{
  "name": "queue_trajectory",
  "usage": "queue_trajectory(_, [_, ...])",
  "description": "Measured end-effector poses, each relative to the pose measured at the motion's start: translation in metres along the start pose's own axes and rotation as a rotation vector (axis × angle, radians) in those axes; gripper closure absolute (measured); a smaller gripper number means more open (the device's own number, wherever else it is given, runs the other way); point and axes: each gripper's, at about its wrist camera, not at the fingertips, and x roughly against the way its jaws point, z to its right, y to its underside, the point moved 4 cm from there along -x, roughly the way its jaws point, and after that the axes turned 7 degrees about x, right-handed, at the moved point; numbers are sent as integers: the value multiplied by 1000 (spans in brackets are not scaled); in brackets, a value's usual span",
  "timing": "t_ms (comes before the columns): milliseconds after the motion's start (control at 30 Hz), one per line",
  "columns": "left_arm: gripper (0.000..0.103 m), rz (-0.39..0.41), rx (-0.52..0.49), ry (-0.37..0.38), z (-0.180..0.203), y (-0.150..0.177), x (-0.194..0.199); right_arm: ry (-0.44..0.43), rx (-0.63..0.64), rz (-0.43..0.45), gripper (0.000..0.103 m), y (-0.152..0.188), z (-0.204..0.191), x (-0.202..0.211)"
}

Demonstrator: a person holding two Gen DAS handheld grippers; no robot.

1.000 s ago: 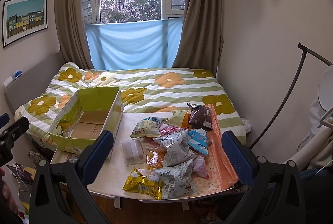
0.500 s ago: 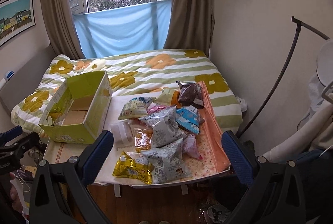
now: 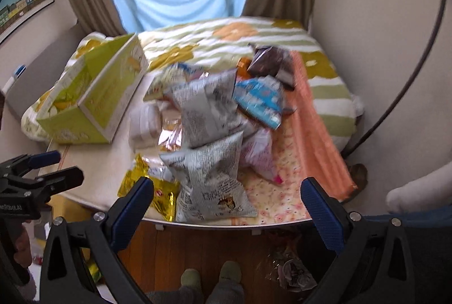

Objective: Organize snacks
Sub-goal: 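Grasp the yellow wafer bag with the left tool while the right tool grasps a grey printed bag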

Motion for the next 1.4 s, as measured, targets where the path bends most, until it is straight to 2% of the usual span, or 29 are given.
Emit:
queue_trajectory(133, [0, -90, 26, -5, 5, 3, -39, -88, 62, -50, 0, 7, 8, -27])
queue_trajectory(300, [0, -136, 56, -45, 9, 2, -73, -168, 115, -77, 0, 9, 13, -49])
queue_trajectory(533, [0, -177, 34, -173, 11, 0, -114, -235, 183, -107, 0, 7, 10, -74])
queue_trajectory(600, [0, -184, 26, -201, 12, 2, -124, -223, 213, -119, 0, 8, 10, -79])
queue_trajectory(733, [0, -204, -24, -269, 16, 7, -139, -273, 221, -127, 0, 6, 16, -85])
queue_trajectory(867, [9, -180, -14, -262, 16, 11, -136, -302, 229, -139, 0, 3, 14, -91])
queue_trajectory(900, [18, -175, -14, -278, 15, 11, -136, -311, 231, -144, 0, 3, 11, -93])
queue_trajectory(1167, [26, -133, 7, -269, 0, 19, -120, -331, 188, -144, 0, 4, 2, -104])
queue_trajectory(1200, [27, -130, 7, -269, -12, 15, -102, -330, 176, -142, 0, 5, 2, -104])
queue_trajectory(1267, [27, -114, 1, -268, -16, 14, -92, -332, 151, -141, 1, 3, 2, -108])
queue_trajectory(1333, [27, -103, -7, -273, -18, 19, -79, -346, 140, -149, 12, 5, 1, -111])
queue_trajectory(1367, [27, -100, -9, -279, -17, 20, -74, -359, 138, -161, 25, 5, -1, -113])
queue_trajectory(1400, [27, -97, -9, -282, -18, 20, -71, -362, 139, -165, 32, 5, -2, -114])
